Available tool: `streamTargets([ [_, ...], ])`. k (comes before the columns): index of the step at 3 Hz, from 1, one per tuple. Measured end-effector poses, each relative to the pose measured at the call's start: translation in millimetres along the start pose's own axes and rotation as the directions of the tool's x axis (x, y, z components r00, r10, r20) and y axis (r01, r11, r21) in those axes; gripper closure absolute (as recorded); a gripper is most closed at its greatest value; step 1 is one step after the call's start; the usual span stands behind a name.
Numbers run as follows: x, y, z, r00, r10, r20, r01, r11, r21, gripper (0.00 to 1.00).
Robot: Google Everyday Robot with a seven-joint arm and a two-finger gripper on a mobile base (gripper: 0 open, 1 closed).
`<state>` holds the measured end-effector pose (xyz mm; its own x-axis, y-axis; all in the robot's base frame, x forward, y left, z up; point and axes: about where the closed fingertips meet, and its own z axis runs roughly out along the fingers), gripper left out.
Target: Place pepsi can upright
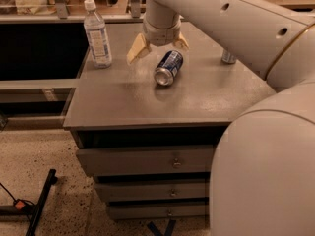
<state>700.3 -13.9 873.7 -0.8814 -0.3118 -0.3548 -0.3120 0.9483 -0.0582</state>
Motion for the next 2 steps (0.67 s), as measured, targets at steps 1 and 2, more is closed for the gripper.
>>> streamTargets([
  [1, 0.2, 0.1, 0.8, 1.000, 0.015, -0.001, -0.015, 0.9999, 0.000, 0.00],
  [2, 0.6, -0.5, 4.4, 0.999, 0.033, -0.012, -0.033, 0.9994, 0.011, 0.00],
])
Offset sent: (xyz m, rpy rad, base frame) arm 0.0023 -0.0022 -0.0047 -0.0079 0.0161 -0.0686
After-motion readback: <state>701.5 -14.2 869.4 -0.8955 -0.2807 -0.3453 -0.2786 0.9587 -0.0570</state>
